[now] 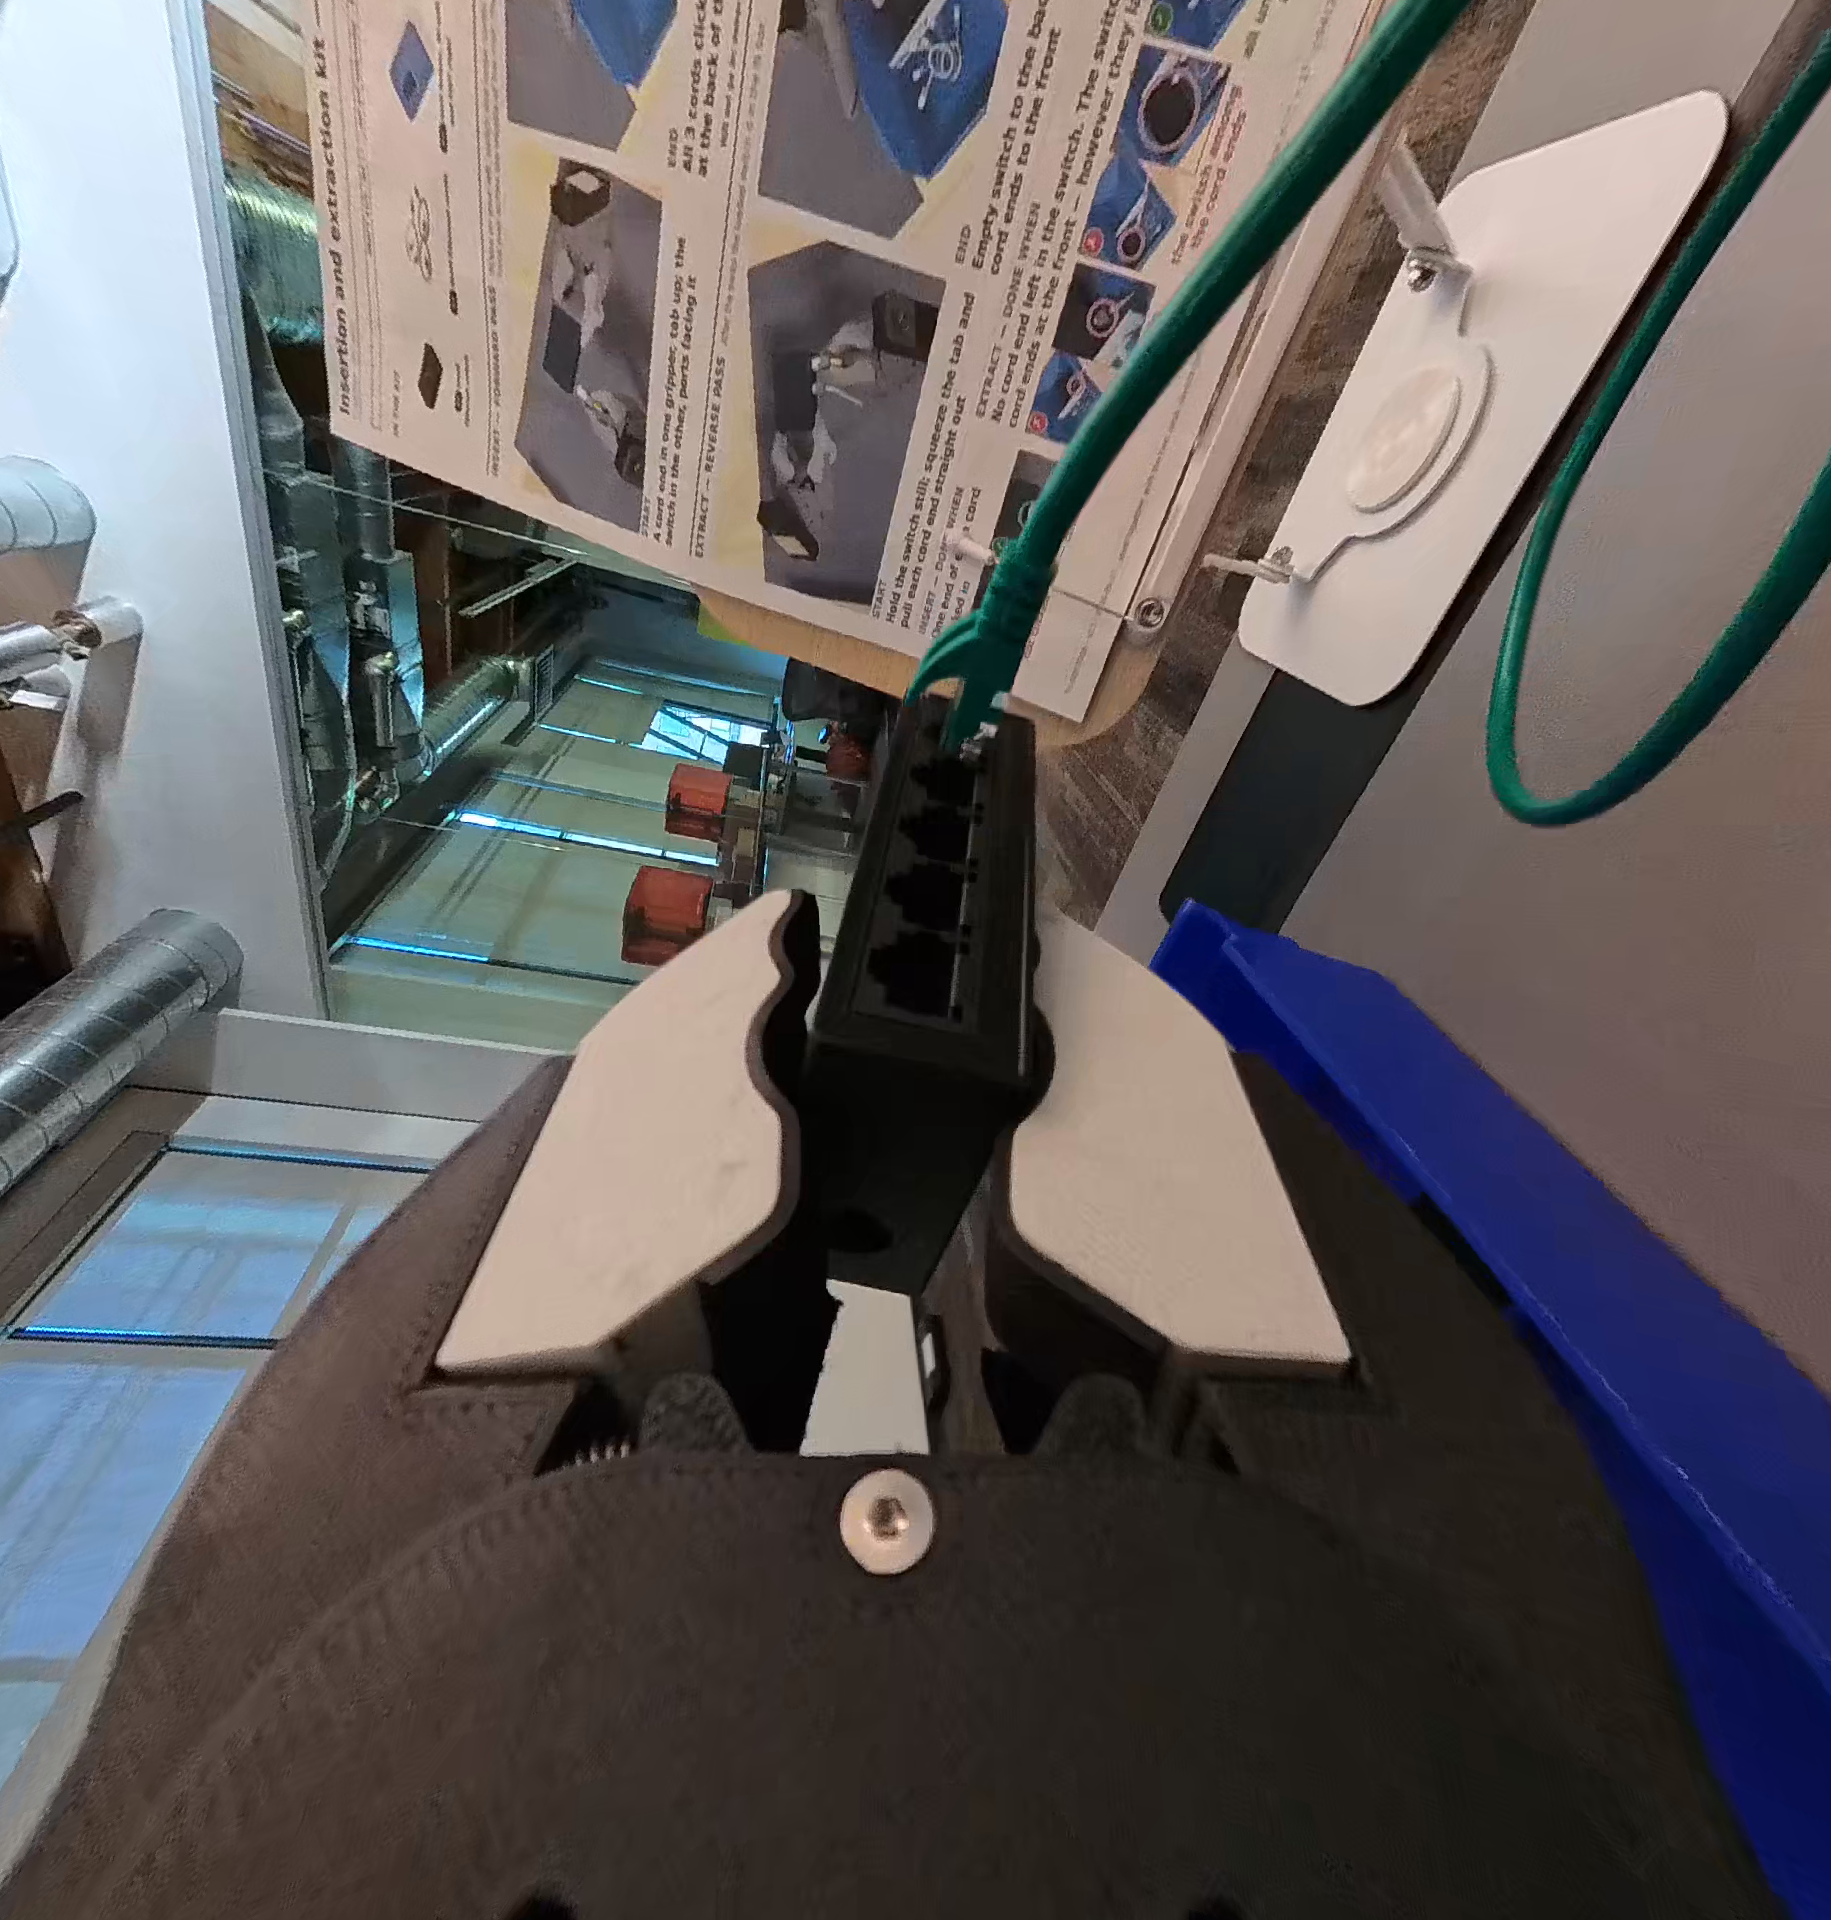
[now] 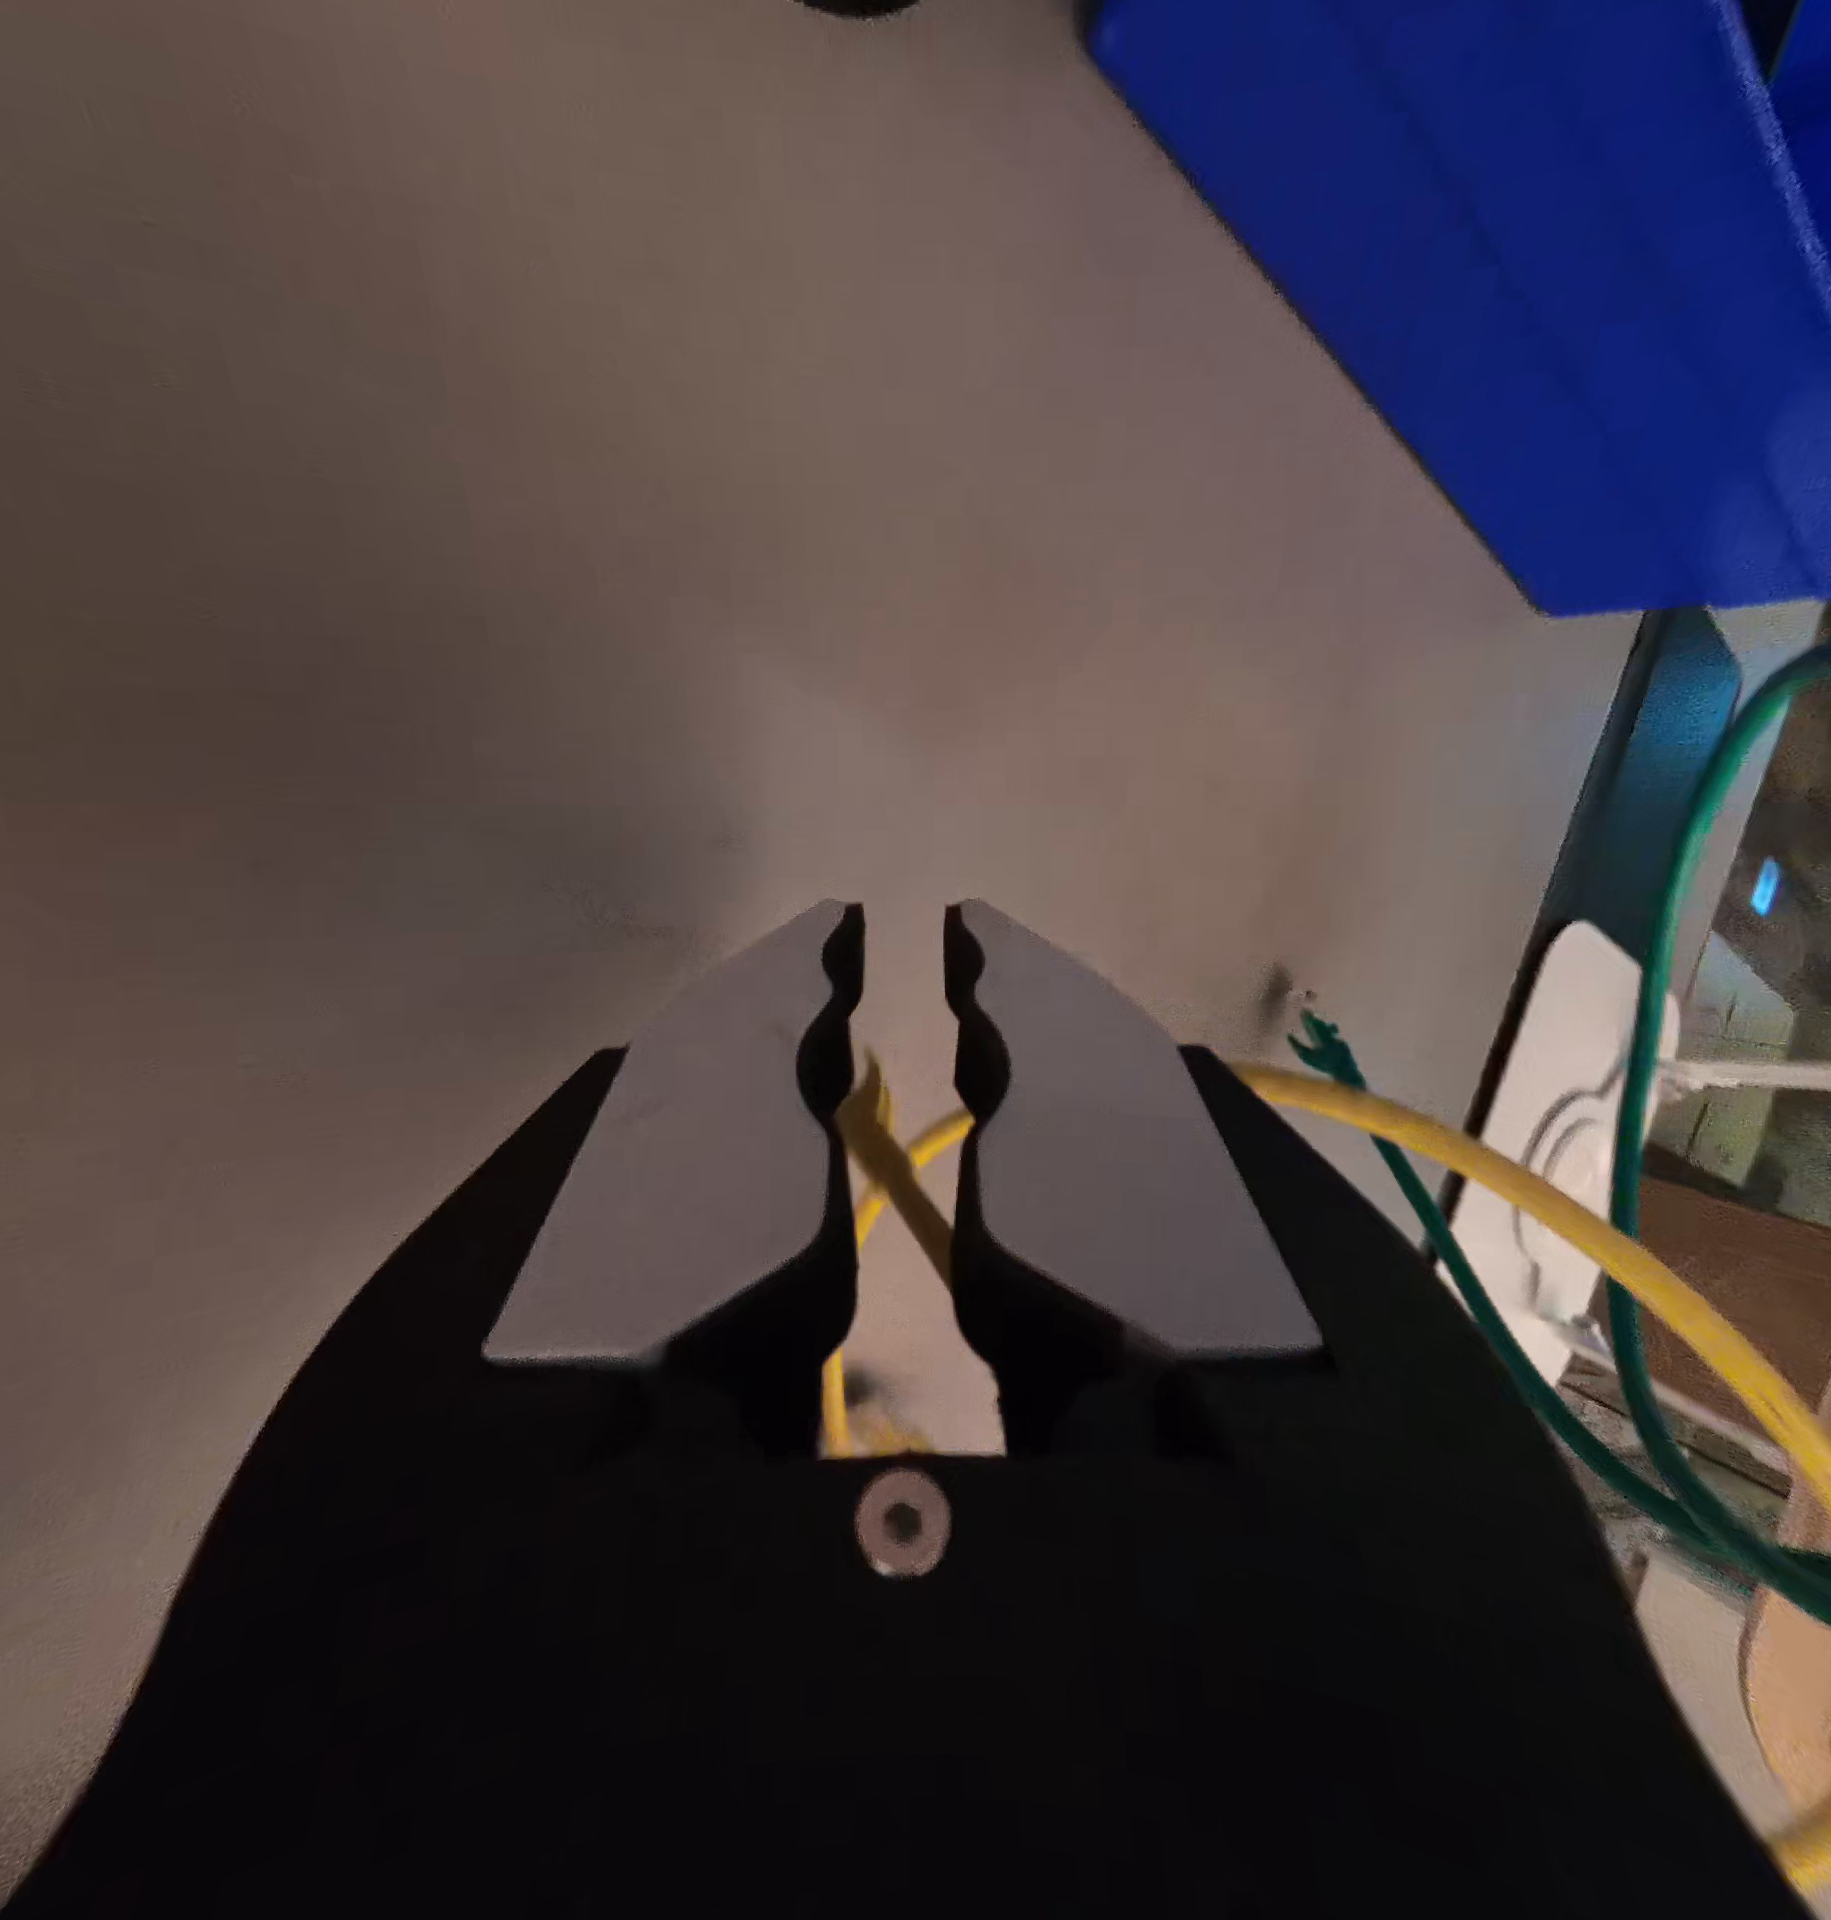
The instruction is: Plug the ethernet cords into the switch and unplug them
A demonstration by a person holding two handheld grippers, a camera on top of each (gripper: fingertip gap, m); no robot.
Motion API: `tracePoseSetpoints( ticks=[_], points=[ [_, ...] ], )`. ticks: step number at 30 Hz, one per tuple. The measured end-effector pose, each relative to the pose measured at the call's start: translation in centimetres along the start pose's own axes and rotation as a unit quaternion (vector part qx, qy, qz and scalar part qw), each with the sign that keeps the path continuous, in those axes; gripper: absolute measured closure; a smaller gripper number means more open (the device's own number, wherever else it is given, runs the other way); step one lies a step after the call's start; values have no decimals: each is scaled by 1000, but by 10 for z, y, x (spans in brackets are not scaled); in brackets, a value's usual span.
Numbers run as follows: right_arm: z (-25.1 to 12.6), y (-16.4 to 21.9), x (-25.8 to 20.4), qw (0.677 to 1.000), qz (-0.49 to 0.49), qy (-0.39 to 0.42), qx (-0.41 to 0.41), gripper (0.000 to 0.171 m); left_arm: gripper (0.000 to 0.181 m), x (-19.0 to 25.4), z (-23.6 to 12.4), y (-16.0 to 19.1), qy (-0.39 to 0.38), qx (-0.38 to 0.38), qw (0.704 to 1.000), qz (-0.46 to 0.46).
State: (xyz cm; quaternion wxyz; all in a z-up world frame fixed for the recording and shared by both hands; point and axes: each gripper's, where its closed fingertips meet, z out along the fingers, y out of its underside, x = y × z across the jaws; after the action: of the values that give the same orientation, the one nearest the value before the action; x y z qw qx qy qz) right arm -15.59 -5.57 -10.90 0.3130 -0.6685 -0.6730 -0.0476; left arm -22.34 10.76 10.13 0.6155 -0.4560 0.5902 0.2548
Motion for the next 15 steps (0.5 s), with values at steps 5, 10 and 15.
tracePoseSetpoints(
  ticks=[5, 10, 15],
  points=[
    [31, -5, -3, 1000, -7, 12, 4, 140, 148, -1, -2, 1, 1, -2, 1000, 1],
    [-10, -42, 12, 989, 29, 28, 141, 123, 148, -3, -3, 2, -2, -2, 1000, -2],
    [-76, -20, 89, 910, 294, 97, 274, 127, 148, -5, -6, -2, -10, -4, 1000, 1]
  ],
)
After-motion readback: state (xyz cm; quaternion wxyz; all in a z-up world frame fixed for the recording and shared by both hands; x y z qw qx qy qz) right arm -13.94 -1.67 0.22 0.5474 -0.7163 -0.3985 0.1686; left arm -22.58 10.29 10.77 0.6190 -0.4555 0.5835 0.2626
